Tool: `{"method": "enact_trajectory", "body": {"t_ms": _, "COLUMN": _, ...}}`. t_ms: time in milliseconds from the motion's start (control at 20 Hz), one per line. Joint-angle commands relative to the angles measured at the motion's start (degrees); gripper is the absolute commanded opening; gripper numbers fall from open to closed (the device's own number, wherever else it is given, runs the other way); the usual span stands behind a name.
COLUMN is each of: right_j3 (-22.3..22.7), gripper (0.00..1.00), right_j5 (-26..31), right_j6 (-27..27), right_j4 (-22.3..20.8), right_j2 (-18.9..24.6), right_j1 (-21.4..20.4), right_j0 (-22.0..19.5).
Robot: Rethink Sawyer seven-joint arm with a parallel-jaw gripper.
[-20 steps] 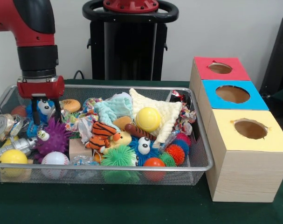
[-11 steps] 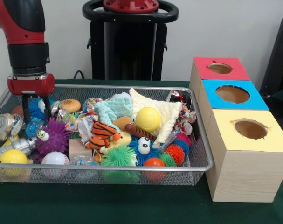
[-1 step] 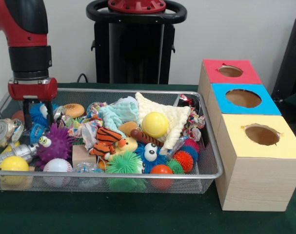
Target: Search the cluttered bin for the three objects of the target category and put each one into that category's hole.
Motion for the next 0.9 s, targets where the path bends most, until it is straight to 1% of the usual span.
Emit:
{"method": "enact_trajectory", "body": {"t_ms": 50, "right_j3": -6.7, "gripper": 1.0, "right_j5": 6.4, "right_j6": -5.1, "right_j4": -6.0, "right_j2": -1.3, "right_j1": 1.2, "right_j0": 3.1}}
{"method": "enact_trajectory", "body": {"t_ms": 200, "right_j3": -7.1, "gripper": 1.0, "right_j5": 5.9, "right_j6": -4.1, "right_j4": -6.8, "right_j2": -1.9, "right_j1": 1.6, "right_j0": 3.7}}
{"method": "enact_trajectory", "body": {"t_ms": 450, "right_j3": -7.2, "gripper": 1.0, "right_j5": 6.0, "right_j6": -3.3, "right_j4": -6.9, "right_j2": -1.1, "right_j1": 2.3, "right_j0": 3.3}}
{"method": "enact_trajectory", "body": {"t_ms": 600, "right_j3": -6.6, "gripper": 1.0, "right_j5": 6.8, "right_j6": -4.0, "right_j4": -6.7, "right_j2": 0.2, "right_j1": 2.3, "right_j0": 2.5}}
{"method": "enact_trajectory", "body": {"t_ms": 650, "right_j3": -6.3, "gripper": 0.0, "right_j5": 7.0, "right_j6": -4.2, "right_j4": -6.6, "right_j2": 0.6, "right_j1": 2.3, "right_j0": 2.3}}
{"method": "enact_trajectory", "body": {"t_ms": 750, "right_j3": -5.6, "gripper": 0.0, "right_j5": 5.6, "right_j6": -3.7, "right_j4": -7.0, "right_j2": 0.9, "right_j1": 2.0, "right_j0": 2.1}}
{"method": "enact_trajectory", "body": {"t_ms": 900, "right_j3": -5.3, "gripper": 0.0, "right_j5": 5.1, "right_j6": -3.1, "right_j4": -7.0, "right_j2": 0.8, "right_j1": 1.8, "right_j0": 2.6}}
